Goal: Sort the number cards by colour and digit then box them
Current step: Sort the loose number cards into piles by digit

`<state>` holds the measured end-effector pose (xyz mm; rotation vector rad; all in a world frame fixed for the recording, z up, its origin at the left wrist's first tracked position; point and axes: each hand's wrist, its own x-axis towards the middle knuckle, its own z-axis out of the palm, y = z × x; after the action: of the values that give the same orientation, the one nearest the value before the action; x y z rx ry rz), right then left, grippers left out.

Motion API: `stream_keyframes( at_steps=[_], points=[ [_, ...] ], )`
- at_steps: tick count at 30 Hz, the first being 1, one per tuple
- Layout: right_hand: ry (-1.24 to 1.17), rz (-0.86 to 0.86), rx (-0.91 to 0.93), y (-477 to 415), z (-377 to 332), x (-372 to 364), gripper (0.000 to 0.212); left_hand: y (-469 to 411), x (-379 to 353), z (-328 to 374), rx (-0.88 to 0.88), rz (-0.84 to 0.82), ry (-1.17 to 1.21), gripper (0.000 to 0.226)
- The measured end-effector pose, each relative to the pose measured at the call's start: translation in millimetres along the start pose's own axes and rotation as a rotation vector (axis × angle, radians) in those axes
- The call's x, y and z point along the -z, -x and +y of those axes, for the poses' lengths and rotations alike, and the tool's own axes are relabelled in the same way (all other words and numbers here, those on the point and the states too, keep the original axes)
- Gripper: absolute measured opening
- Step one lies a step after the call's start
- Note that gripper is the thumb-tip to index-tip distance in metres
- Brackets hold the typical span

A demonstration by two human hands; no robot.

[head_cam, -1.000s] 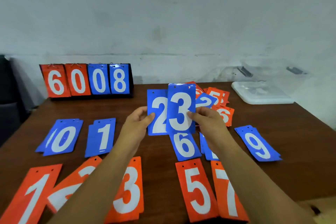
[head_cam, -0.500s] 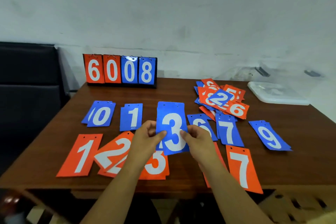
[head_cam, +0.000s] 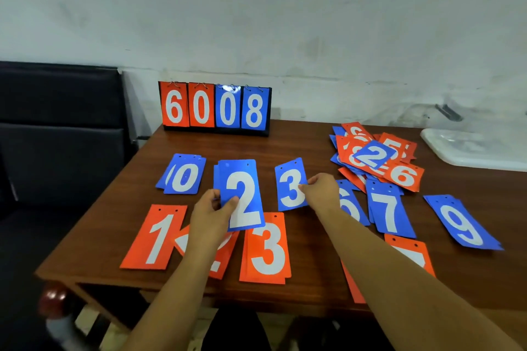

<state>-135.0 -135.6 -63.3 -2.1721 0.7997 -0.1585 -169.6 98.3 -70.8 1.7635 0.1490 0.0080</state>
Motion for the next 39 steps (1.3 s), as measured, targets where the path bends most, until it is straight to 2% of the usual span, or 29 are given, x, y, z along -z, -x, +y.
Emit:
stream_keyframes(
  at_steps=[6, 10, 13, 16, 18, 21, 23, 25, 27, 29, 32, 34, 36, 39],
  points=[
    [0.300, -0.001, -0.033, -13.3, -6.3, -19.6, 0.034, -9.7, -0.1, -4.6, 0.025, -0.005, -0.014, 0.032],
    [0.371, 0.042, 0.073, -10.6, -4.4, -27.0, 0.036, -16.5, -3.0, -7.5, 0.032, 0.007, -0.046, 0.032],
    [0.202, 0.051, 0.176, -8.9, -7.3, -29.4, 0.025, -19.2, -11.2, -8.4, 0.034, -0.011, -0.042, 0.030],
    [0.025, -0.047, 0.288, -0.6, -10.7, -31.7, 0.018, -24.4, -21.6, -4.6, 0.034, -0.058, -0.046, 0.024],
    [-0.013, -0.118, 0.367, 2.5, -10.5, -30.1, 0.023, -31.2, -29.6, 1.7, 0.010, -0.063, -0.082, 0.025],
    [-0.236, -0.263, 0.264, 2.4, -7.9, -23.7, 0.029, -45.1, -43.5, 11.1, -0.050, -0.081, -0.160, 0.029],
    [-0.339, -0.311, 0.183, 1.3, -5.4, -23.0, 0.017, -55.9, -49.7, 15.9, -0.106, -0.125, -0.281, 0.031],
    [-0.314, -0.300, 0.184, -0.7, -5.1, -24.8, 0.010, -67.9, -51.4, 18.0, -0.169, -0.175, -0.454, 0.039],
    [-0.279, -0.276, 0.196, -5.2, -6.0, -28.1, 0.013, -79.1, -49.1, 18.0, -0.198, -0.201, -0.597, 0.048],
    [-0.190, -0.238, 0.231, -8.6, -7.4, -31.1, 0.015, -89.1, -43.9, 13.8, -0.274, -0.176, -0.752, 0.045],
    [0.091, -0.133, 0.428, -10.8, -5.4, -35.1, 0.026, -100.5, -31.2, 0.5, -0.370, -0.126, -1.015, 0.045],
    [0.292, -0.053, 0.570, -10.5, 0.0, -36.7, 0.032, -104.9, -24.9, -7.7, -0.357, -0.175, -1.154, 0.049],
    [0.418, -0.067, 0.641, -10.6, 6.9, -36.9, 0.034, -110.0, -21.5, -12.0, -0.353, -0.213, -1.203, 0.050],
    [0.504, -0.091, 0.621, -13.7, 19.4, -34.4, 0.039, -114.5, -16.0, -12.5, -0.367, -0.203, -1.184, 0.050]
  ],
)
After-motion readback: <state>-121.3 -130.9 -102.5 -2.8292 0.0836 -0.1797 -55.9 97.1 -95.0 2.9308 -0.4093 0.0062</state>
